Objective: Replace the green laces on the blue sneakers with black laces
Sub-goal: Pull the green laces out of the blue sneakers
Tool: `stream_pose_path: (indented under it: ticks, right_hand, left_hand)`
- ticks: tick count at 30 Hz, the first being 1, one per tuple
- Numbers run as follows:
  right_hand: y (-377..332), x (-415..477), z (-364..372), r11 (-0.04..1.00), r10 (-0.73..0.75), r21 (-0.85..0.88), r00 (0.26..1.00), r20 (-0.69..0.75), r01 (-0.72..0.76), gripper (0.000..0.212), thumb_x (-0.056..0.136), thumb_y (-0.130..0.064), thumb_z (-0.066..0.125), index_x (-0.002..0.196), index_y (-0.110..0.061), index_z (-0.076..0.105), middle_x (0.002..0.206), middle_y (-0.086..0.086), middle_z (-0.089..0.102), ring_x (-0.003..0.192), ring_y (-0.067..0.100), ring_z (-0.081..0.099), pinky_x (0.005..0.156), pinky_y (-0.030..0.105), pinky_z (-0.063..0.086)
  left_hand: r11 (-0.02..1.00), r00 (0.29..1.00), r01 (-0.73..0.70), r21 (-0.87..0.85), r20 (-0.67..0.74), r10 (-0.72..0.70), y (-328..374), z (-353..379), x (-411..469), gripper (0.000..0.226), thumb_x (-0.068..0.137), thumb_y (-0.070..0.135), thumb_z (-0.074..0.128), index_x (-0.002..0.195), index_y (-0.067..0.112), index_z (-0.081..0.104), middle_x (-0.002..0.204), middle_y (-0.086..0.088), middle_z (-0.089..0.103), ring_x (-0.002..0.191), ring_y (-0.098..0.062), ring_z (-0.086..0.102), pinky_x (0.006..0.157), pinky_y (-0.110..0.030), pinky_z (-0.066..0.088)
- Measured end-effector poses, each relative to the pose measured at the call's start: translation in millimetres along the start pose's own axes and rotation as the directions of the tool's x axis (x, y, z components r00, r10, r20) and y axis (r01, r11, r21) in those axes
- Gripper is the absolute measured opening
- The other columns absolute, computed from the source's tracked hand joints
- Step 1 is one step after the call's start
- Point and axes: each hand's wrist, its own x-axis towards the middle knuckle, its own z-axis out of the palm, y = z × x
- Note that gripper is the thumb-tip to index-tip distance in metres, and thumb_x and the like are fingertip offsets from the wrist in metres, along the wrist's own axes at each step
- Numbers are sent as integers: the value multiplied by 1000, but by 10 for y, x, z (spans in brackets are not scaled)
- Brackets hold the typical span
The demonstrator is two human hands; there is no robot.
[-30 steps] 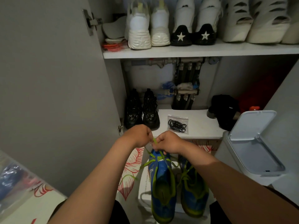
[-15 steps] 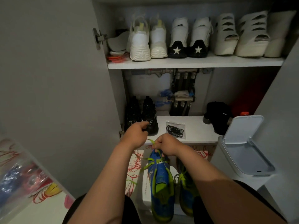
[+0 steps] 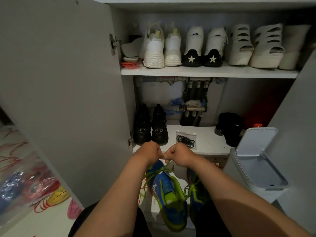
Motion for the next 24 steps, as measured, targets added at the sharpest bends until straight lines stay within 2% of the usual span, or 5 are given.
stream_pose_path:
  ticks: [8,12,15,19,24]
  right_hand:
    - [98,-32,210,979,97,-194,973,210,-56,14,76,-17,80,79,-23,67,70,-9,59,49,-2,53,44,16,41]
    - [128,-2,350,893,125,-449,967,224,-11,37,78,-26,79,112,-24,68,99,-2,61,90,17,57,67,23,42]
    - [152,55,393,875,180,-481,958,225,-52,49,85,-12,68,131,-28,60,133,4,56,111,22,59,76,23,43]
    - [185,76,338,858,226,-504,953,200,-98,55,87,-5,63,138,-24,56,143,4,51,121,22,56,83,23,47]
    - [247,28,208,786,298,-603,939,171,-139,52,85,-8,67,135,-19,58,138,4,57,122,25,57,101,32,49]
  left_hand:
    - [998,997,56,-12,51,-55,2,-44,42,20,93,10,51,105,5,66,86,-3,59,81,-21,60,63,-28,49]
    - [996,996,83,-12,36,-83,-104,-18,83,25,95,15,43,70,13,40,68,-2,39,59,-12,37,51,-26,27]
    - [997,998,68,30,8,-68,-211,-52,55,45,89,45,57,56,19,43,59,2,42,57,-13,43,52,-28,29]
    - [989,989,138,45,-56,-135,-302,-147,19,33,90,32,53,61,20,46,80,-6,60,85,-26,59,66,-29,39]
    - [992,979,86,-92,-178,-102,-304,-259,23,40,94,35,52,58,17,54,60,3,55,68,-22,56,63,-29,40]
